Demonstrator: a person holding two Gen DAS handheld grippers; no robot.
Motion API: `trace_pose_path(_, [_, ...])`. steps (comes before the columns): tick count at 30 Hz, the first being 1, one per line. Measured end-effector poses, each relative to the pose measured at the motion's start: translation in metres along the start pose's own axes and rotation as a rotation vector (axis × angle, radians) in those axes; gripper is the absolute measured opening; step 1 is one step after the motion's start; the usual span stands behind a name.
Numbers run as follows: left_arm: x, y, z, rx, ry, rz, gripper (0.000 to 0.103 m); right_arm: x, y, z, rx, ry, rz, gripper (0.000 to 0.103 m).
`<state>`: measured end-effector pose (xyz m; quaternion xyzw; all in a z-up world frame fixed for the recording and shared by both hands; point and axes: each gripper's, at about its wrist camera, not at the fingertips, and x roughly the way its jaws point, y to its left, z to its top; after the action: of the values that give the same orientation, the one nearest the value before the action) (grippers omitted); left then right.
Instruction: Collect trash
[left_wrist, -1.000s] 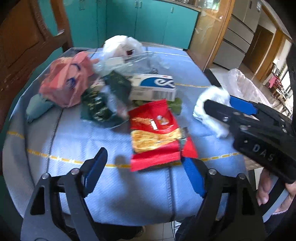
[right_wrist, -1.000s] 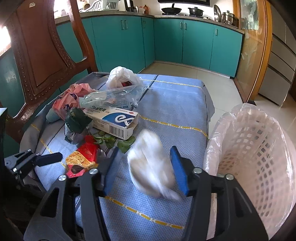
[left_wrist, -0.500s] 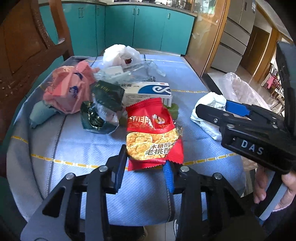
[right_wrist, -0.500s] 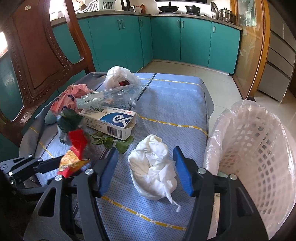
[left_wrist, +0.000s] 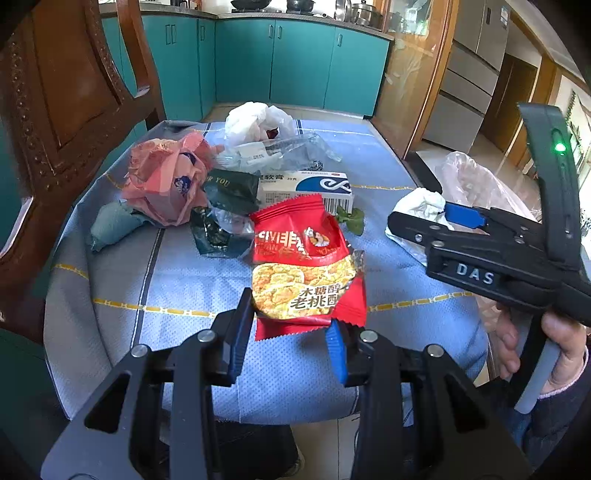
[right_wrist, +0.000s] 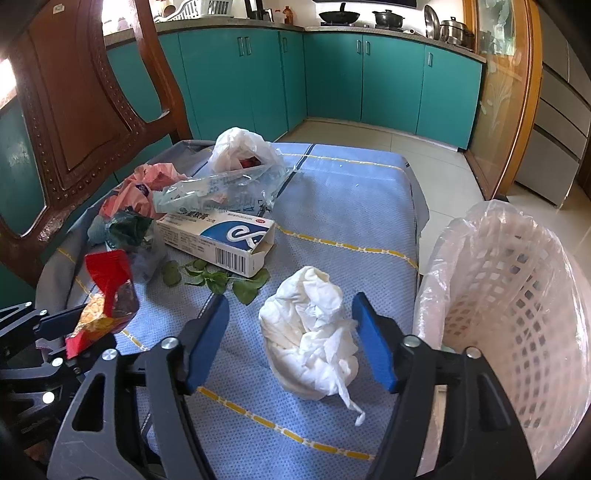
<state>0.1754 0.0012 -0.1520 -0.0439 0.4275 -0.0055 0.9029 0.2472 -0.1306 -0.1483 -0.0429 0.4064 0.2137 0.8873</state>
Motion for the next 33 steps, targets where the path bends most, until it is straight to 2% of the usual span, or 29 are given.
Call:
trace_pose_path(7, [-0.005,-0.001,-0.001,0.006,-0.013,-0.012,0.037,0.011,0.012,-0.002,-0.056,-0.002,-0.050,0.070])
trace_pose_path(9, [-0.007,-0.001,-0.001,0.006,-0.017,-0.012,0.037,0.011,0.015,-0.003,-0.063,-0.019,-0.051,0.066])
trace_pose_path(11, [-0.007,0.000,-0.001,0.003,-0.020,-0.010,0.037,0.009,0.017,-0.003,-0.077,-0.026,-0.040,0.053])
trace_pose_path(16, [-0.009,0.002,-0.002,0.002,-0.026,-0.009,0.037,0.008,0.019,-0.003,-0.094,-0.030,-0.040,0.029])
trace_pose_path(20, [-0.014,0.002,-0.002,0.003,-0.039,-0.014,0.037,0.001,0.012,-0.001,-0.058,-0.046,-0.013,0.026])
trace_pose_path(33, [-0.036,0.001,0.009,-0.005,-0.112,-0.035,0.037,-0.037,-0.008,0.003,0.020,-0.151,0.056,0.026])
